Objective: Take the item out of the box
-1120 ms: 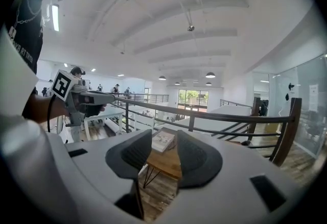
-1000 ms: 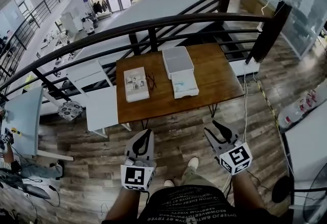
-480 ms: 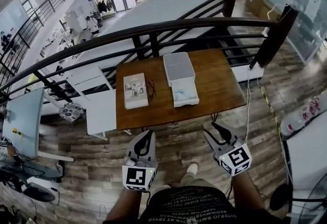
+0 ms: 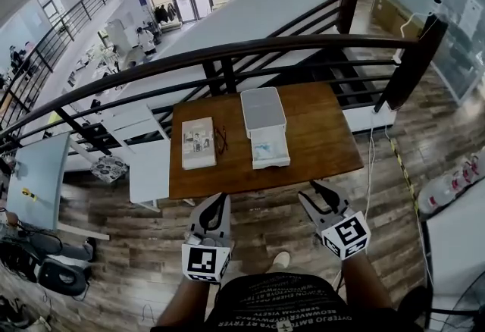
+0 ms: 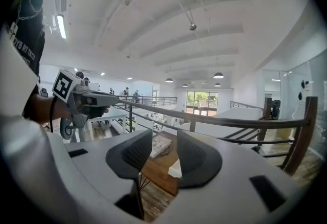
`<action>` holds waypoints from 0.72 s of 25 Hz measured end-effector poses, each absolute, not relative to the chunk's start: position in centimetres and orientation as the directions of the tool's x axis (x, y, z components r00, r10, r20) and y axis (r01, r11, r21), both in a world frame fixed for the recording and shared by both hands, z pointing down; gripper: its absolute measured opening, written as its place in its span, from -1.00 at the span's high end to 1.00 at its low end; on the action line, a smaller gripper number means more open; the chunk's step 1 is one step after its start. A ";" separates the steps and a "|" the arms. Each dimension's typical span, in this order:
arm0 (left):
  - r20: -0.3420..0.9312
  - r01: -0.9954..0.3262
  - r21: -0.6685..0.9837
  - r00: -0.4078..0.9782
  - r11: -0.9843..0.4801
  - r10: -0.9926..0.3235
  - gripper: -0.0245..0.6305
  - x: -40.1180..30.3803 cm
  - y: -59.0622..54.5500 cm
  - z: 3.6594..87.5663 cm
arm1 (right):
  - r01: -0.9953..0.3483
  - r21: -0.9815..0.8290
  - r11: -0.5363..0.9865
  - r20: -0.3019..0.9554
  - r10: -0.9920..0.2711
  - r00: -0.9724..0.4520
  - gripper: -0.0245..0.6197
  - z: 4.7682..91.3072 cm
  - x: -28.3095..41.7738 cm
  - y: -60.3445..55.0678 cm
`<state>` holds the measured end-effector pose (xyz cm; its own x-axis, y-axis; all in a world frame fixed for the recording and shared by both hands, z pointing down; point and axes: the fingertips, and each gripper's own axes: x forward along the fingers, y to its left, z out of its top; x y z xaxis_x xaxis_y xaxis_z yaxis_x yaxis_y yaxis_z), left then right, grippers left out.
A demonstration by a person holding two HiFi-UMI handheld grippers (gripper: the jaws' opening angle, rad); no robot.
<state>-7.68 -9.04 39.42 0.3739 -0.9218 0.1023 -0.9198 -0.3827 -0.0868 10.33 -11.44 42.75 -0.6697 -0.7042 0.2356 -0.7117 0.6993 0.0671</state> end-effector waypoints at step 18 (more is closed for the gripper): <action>0.092 -0.926 -0.095 0.358 -0.367 -0.929 0.91 -1.8 -11.5 38.5 | -0.690 0.054 0.721 0.216 -0.683 -0.697 0.48 42.9 15.8 -15.6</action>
<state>-1.85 -11.54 38.48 0.3585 -0.9290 0.0920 -0.9256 -0.3665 -0.0945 15.77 -15.61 42.86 -0.6972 -0.6834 0.2162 -0.6903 0.7215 0.0544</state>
